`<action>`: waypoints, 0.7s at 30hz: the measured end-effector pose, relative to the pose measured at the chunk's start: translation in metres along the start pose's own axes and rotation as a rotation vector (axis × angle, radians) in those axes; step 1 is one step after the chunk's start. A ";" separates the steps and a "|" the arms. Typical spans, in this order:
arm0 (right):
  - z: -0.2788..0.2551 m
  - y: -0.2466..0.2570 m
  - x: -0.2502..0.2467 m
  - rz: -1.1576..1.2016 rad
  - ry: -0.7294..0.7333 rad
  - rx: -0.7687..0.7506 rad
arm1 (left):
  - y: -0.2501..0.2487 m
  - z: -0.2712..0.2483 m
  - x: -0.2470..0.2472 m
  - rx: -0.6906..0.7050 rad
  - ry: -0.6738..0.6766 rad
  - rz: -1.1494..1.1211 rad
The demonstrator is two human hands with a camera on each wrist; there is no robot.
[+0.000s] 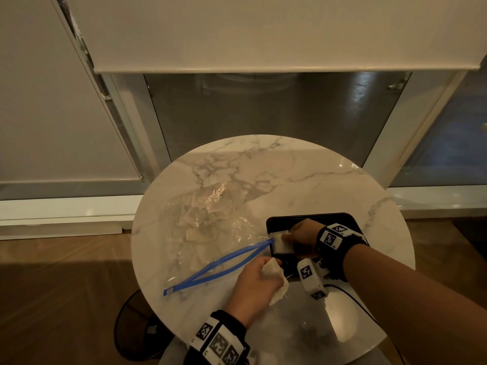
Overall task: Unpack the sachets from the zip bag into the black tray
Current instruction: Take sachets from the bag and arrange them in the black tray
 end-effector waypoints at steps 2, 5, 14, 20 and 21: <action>-0.002 0.000 -0.001 -0.006 0.000 -0.011 | 0.000 0.000 0.000 -0.002 -0.004 0.002; -0.002 0.001 -0.003 -0.039 -0.024 -0.042 | 0.002 0.001 0.000 -0.003 -0.008 -0.002; 0.006 0.000 -0.004 -0.133 -0.076 -0.119 | 0.002 0.000 0.000 -0.008 -0.014 -0.004; 0.007 -0.002 -0.006 -0.082 -0.076 -0.108 | 0.001 -0.001 0.000 0.001 -0.023 -0.013; 0.006 -0.003 -0.007 -0.049 -0.061 -0.107 | 0.000 -0.001 0.000 0.006 -0.026 -0.012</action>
Point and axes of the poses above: each hand's wrist, its own z-axis towards the middle knuckle, its own x-axis out of the palm, y = z × x, the point moved 2 cm from there along z, towards the middle knuckle, and after that the axes turned 7 degrees about y, right-handed, at the moved point
